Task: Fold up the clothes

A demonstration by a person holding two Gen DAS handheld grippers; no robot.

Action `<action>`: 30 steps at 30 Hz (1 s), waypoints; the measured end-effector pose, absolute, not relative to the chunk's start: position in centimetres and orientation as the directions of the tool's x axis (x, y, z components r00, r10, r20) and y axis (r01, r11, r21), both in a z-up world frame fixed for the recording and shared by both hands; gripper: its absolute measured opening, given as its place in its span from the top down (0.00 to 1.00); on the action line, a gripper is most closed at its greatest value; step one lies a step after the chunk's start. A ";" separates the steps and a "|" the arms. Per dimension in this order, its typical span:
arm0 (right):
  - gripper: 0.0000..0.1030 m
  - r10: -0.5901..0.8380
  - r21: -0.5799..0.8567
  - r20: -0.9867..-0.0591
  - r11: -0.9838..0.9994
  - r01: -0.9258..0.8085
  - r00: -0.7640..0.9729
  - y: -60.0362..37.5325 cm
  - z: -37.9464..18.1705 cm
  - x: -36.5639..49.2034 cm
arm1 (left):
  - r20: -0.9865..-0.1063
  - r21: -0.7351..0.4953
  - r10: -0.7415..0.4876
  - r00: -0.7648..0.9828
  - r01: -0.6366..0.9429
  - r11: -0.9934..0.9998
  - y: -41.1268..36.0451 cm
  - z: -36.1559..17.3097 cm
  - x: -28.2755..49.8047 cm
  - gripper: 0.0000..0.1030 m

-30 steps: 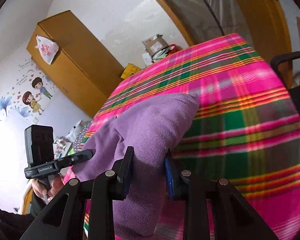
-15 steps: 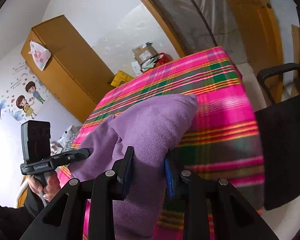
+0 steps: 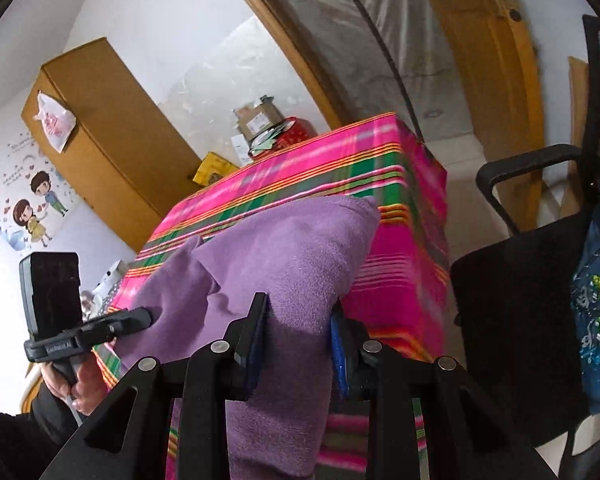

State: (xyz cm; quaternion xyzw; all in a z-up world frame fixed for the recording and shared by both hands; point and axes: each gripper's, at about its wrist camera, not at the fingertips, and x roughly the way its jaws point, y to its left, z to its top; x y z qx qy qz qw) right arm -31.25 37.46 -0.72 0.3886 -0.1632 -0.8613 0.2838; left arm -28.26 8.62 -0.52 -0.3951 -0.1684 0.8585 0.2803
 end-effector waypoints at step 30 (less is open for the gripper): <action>0.78 -0.357 0.239 -0.720 -0.933 0.270 -0.595 34.7 -3.1 -23.1 | -0.692 -0.385 0.497 -0.524 -0.314 -0.868 8.6 -3.6 -32.4 0.96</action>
